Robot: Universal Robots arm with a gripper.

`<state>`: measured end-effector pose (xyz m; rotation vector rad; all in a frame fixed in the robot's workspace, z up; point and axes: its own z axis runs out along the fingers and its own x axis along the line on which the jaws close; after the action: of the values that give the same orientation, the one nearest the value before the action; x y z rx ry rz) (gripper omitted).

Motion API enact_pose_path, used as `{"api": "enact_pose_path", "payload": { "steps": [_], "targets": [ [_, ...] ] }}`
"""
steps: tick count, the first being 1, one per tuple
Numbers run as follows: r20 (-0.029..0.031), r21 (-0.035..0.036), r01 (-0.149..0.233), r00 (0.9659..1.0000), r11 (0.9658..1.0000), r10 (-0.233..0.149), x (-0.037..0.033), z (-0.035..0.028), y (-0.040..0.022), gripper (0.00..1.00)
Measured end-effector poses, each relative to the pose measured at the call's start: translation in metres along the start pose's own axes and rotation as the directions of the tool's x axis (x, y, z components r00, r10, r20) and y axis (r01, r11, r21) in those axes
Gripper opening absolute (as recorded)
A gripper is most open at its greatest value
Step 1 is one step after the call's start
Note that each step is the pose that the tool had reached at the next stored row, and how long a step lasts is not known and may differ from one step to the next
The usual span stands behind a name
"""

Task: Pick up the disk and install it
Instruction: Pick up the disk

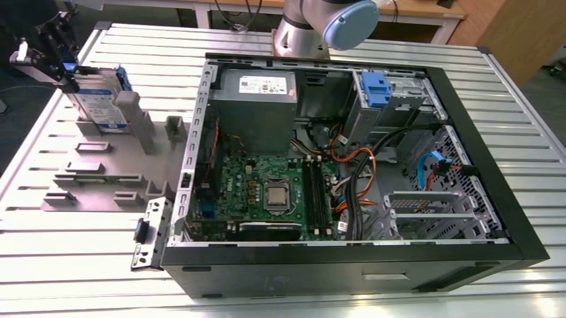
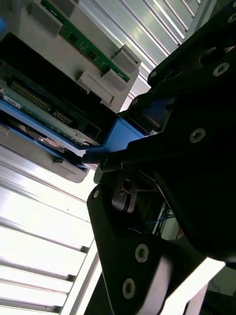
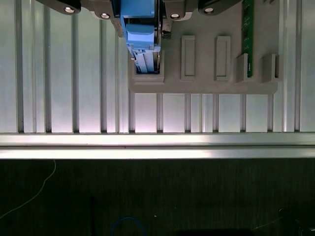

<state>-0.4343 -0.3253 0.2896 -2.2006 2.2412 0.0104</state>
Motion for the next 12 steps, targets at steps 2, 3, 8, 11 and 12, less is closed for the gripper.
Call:
{"api": "enact_pose_path", "payload": {
  "steps": [2,3,8,11,12],
  "targets": [
    [0.0000,0.0000,0.000,1.0000,1.0000,0.000,0.0000,0.0000,0.0000,0.37],
    [0.0000,0.0000,0.000,1.0000,1.0000,0.000,0.0000,0.0000,0.0000,0.37],
    [0.0000,0.0000,-0.001,1.0000,1.0000,0.001,0.0000,0.0000,0.0000,0.45],
    [0.0000,0.0000,-0.001,1.0000,1.0000,0.001,0.0000,0.0000,0.0000,0.45],
    [0.0000,0.0000,-0.001,1.0000,1.0000,0.001,0.0000,0.0000,0.0000,0.45]
  ]
}}
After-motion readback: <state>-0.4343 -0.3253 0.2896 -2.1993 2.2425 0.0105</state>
